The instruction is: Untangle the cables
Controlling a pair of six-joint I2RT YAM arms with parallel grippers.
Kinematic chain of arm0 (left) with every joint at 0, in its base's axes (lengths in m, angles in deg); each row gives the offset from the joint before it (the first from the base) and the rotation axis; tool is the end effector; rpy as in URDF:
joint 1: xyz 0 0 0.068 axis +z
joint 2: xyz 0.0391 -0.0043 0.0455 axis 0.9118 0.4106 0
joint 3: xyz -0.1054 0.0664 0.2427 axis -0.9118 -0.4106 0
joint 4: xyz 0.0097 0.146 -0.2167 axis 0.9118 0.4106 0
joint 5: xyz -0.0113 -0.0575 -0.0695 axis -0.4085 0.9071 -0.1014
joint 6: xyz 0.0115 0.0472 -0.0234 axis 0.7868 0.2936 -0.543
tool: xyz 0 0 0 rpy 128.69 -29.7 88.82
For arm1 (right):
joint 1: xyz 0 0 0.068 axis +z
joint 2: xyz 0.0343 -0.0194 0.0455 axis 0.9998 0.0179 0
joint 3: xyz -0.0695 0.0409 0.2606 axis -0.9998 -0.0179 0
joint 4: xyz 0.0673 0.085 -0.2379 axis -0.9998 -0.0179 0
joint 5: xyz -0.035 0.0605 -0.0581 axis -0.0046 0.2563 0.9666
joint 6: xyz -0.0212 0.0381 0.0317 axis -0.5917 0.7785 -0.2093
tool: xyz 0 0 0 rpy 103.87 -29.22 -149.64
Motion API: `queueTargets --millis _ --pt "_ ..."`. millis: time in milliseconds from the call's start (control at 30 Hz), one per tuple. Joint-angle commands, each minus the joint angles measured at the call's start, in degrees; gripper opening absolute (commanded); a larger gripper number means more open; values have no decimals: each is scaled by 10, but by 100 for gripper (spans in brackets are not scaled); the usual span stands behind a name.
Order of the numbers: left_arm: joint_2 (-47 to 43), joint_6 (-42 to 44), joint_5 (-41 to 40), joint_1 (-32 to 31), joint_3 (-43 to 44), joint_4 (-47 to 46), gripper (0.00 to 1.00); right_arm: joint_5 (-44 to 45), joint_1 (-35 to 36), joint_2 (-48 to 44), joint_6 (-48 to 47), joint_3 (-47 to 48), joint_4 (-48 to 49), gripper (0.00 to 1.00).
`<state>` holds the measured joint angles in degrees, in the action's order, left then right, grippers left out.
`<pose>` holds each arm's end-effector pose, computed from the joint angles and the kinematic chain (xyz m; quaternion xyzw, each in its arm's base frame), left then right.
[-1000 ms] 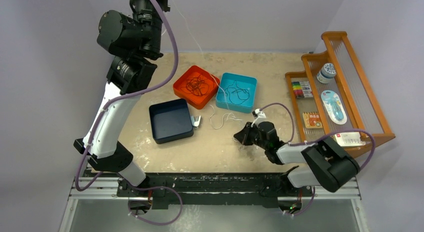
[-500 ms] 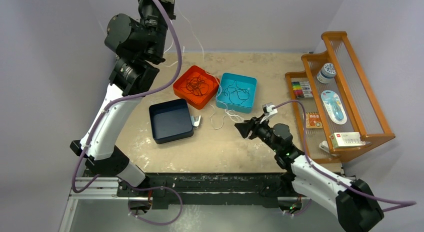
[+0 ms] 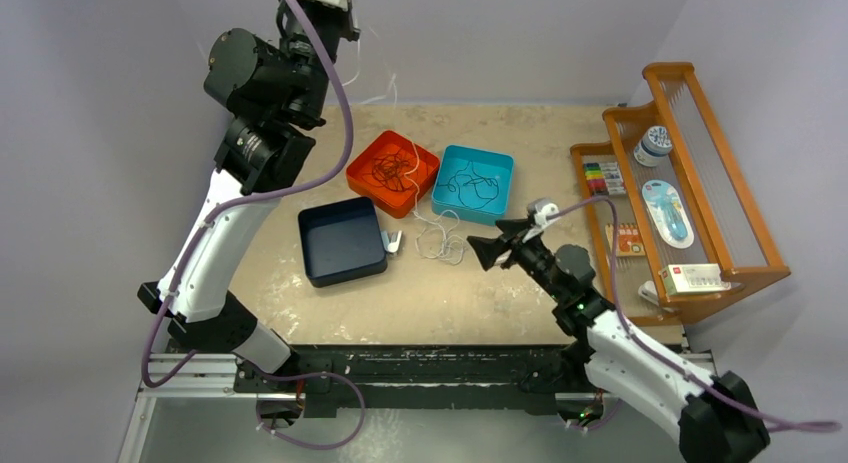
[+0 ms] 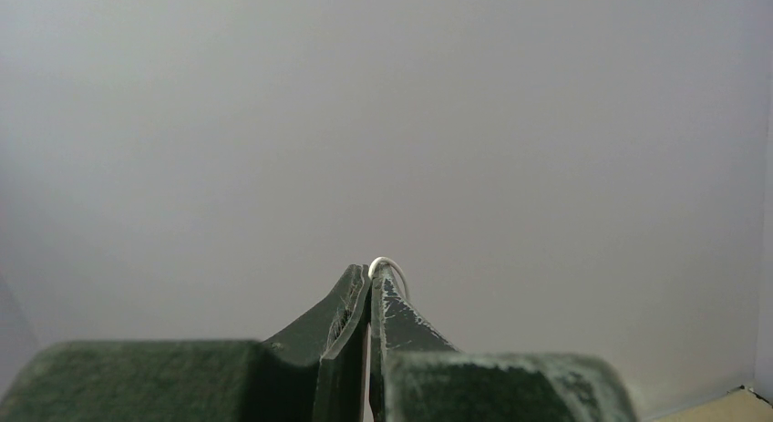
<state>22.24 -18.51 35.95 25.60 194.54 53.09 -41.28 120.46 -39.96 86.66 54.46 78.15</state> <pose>0.2073 -0.1583 0.6364 0.1066 0.4697 -0.0350 0.8757 0.1450 0.0933 0.2351 -0.1170 0.6496 0.3448 0.6674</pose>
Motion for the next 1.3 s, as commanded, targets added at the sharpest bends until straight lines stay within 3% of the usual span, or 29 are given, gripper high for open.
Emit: queueTargets --millis 0,500,700,867,1000,1133,1267 --pt "-12 -16 21 2 14 -10 0 -15 0 102 -81 85 65 81" --pt "-22 -30 28 2 20 -3 0 -181 -1 534 -86 329 219 69" --pt "-30 -32 28 2 19 2 0 -223 -1 628 -44 395 257 62" --pt "-37 -36 28 2 15 2 0 -236 0 668 -25 429 278 54" --pt "-47 -44 22 2 3 -2 0 -230 0 676 4 444 276 30" --pt "-72 -70 -6 2 -35 -14 0 -181 -1 621 -19 410 264 10" --pt "-131 -118 -30 2 -133 -50 0 -111 -1 512 -86 390 190 0"
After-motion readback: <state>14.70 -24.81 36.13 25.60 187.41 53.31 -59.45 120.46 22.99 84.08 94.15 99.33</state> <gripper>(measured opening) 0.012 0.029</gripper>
